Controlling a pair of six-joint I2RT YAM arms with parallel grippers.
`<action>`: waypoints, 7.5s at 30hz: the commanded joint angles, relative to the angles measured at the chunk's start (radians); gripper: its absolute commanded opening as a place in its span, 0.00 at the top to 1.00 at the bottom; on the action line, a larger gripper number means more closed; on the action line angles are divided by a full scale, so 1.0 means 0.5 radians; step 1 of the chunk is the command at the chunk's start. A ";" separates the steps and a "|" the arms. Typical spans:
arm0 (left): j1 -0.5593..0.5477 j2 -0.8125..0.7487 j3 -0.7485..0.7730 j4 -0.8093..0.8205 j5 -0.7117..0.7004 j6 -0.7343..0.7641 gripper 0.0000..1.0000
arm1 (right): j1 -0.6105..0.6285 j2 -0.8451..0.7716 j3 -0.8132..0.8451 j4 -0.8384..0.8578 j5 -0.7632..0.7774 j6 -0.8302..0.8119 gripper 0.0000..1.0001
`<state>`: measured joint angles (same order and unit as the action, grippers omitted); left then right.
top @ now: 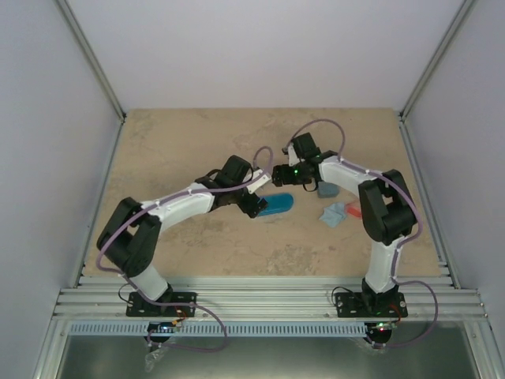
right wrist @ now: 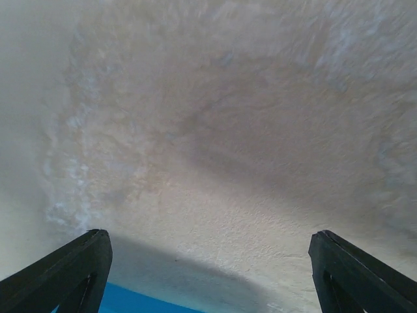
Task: Organize the sunglasses
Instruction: Move the sunglasses case at the center of the board, then pick up the sunglasses case from the center of the board, then open the sunglasses case, then place the sunglasses case at the center of the board.
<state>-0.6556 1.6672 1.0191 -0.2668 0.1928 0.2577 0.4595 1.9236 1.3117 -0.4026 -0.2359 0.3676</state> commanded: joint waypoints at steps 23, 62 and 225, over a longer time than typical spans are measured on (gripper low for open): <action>0.286 -0.923 -0.576 0.460 -0.205 -1.515 0.01 | 0.390 -0.716 -0.433 -0.253 0.454 -0.013 0.07; 0.294 -1.082 -0.795 0.667 -0.110 -1.783 0.01 | 0.770 -0.375 -0.545 -0.127 0.580 -0.209 0.39; 0.346 -0.383 -0.298 0.257 0.379 -1.266 0.94 | 0.507 -0.677 -0.542 0.412 0.379 -0.677 1.00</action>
<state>-0.4946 1.4242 0.8639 -0.1059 0.3695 -0.4694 0.7155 1.5497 1.0126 -0.2584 0.0364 0.0658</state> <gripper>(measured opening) 0.061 0.091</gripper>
